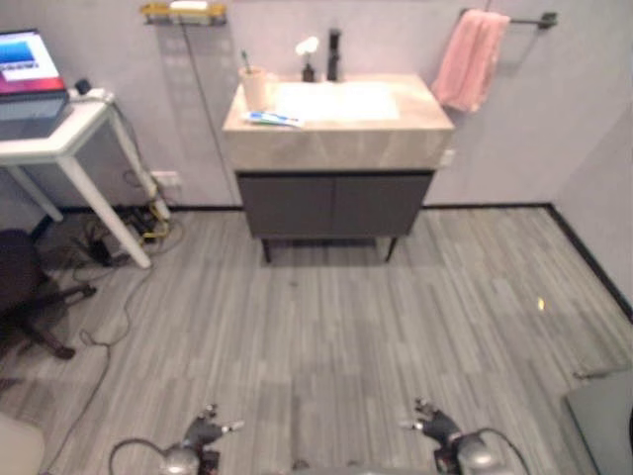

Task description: Put brush and paste in cup on sink, flatten towel.

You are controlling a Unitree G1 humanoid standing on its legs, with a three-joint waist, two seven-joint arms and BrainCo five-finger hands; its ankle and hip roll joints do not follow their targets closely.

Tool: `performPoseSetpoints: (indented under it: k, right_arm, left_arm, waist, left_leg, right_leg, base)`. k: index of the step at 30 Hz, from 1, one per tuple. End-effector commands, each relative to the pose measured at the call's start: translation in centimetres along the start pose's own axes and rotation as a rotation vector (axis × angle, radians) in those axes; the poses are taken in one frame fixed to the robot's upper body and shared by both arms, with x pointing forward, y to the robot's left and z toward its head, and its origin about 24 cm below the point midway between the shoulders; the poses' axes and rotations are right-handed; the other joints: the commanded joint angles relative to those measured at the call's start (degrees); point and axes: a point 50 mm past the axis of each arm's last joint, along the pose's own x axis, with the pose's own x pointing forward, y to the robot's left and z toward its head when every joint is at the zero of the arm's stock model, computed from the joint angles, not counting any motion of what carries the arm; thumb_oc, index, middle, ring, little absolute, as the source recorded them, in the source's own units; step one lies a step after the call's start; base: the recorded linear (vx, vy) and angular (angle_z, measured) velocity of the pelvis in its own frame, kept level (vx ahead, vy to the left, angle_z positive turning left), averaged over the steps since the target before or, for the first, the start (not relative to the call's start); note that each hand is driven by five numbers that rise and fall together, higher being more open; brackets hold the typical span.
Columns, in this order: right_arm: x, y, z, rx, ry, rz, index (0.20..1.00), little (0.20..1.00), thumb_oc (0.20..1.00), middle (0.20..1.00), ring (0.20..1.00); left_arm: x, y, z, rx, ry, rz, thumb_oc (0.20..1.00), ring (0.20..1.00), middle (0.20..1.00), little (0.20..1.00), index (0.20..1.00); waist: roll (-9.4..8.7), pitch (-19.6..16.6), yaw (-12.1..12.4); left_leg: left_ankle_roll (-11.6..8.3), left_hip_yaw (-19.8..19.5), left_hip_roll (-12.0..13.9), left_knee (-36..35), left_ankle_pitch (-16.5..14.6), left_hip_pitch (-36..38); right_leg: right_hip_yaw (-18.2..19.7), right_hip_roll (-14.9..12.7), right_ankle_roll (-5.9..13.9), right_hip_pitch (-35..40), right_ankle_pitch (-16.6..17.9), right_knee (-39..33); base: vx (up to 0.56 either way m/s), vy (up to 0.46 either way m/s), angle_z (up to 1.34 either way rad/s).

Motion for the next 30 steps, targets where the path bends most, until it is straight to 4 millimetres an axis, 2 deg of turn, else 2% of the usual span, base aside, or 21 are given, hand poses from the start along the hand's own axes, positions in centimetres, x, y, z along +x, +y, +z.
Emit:
performPoseSetpoints:
  k: [1, 3, 10, 16, 23, 24, 30]
  right_arm:
    - [0.2, -1.4, 1.3, -0.03, -0.034, -0.035, 1.0, 1.0, 1.0, 1.0, 1.0]
    - [0.3, -1.7, 1.6, -0.038, -0.032, -0.047, 1.0, 1.0, 1.0, 1.0, 1.0]
    - [0.2, -2.2, 1.2, -0.022, -0.021, -0.074, 1.0, 1.0, 1.0, 1.0, 1.0]
    - [0.0, -2.5, 0.8, 0.035, -0.018, -0.07, 1.0, 1.0, 1.0, 1.0, 1.0]
    - [0.0, -3.1, 0.8, 0.043, -0.006, -0.103, 1.0, 1.0, 1.0, 1.0, 1.0]
    - [0.2, -3.0, 1.4, 0.057, -0.02, -0.095, 1.0, 1.0, 1.0, 1.0, 1.0]
    - [0.4, -2.5, 1.5, 0.093, -0.026, -0.084, 1.0, 1.0, 1.0, 1.0, 1.0]
  left_arm:
    - [0.6, -0.4, 1.8, -0.049, -0.05, -0.012, 1.0, 1.0, 1.0, 1.0, 1.0]
    - [0.8, -0.7, 2.3, -0.065, -0.061, -0.012, 1.0, 1.0, 1.0, 1.0, 1.0]
    - [0.8, -1.7, 1.9, -0.041, -0.046, -0.044, 1.0, 1.0, 1.0, 1.0, 1.0]
    - [0.8, -1.7, 1.9, -0.044, -0.045, -0.054, 1.0, 1.0, 1.0, 1.0, 1.0]
    - [0.9, -1.5, 2.9, -0.019, -0.085, -0.061, 1.0, 1.0, 1.0, 1.0, 1.0]
    - [1.0, -1.4, 3.7, -0.004, -0.114, -0.057, 1.0, 1.0, 1.0, 1.0, 1.0]
    - [1.0, -1.3, 4.0, 0.016, -0.124, -0.056, 1.0, 1.0, 1.0, 1.0, 1.0]
  waist:
    - [-0.98, -0.77, 0.0]
    - [-1.24, -0.43, 0.04]
    - [-1.11, -0.91, -0.19]
    - [-1.14, -0.9, -0.08]
    - [-0.77, -0.03, 0.49]
    - [-0.49, 0.8, 0.71]
    - [-0.29, 1.14, 0.91]
  left_leg:
    - [-0.81, -0.67, -0.24, 2.94, -4.58, 0.42]
    - [-1.04, -1.02, -0.13, 4.33, -4.86, -0.47]
    - [-1.28, -1.36, -0.02, 2.46, -4.08, 0.63]
    - [-1.15, -1.41, -0.12, 2.66, -4.36, 0.47]
    - [-0.2, -1.91, -0.67, 4.03, -4.92, -1.31]
    - [0.29, -1.98, -0.93, 4.68, -4.95, -2.84]
    - [0.83, -2.14, -1.4, 5.29, -5.53, -2.91]
  right_leg:
    - [0.02, -0.52, 3.41, -1.82, 0.58, 2.44]
    - [-0.19, -0.31, 3.05, -1.76, 0.65, 2.14]
    - [-0.57, -0.06, 2.92, -1.01, 0.78, 1.43]
    - [-0.74, -0.19, 2.95, -0.97, 0.69, 1.38]
    - [-0.8, -0.82, 3.65, -3.12, 0.56, 3.69]
    - [-0.77, -1.08, 4.13, -5.72, 0.19, 6.74]
    - [-0.78, -1.44, 4.57, -6.06, -0.46, 7.96]
  base:
    - [-0.02, -0.031, 0.01]
    - [-0.04, -0.077, 0.04]
    - [0.02, -0.027, 0.08]
    - [0.0, 0.006, 0.0]
    - [-0.01, 0.077, 0.0]
    - [-0.05, 0.157, -0.03]
    - [0.01, 0.08, 0.0]
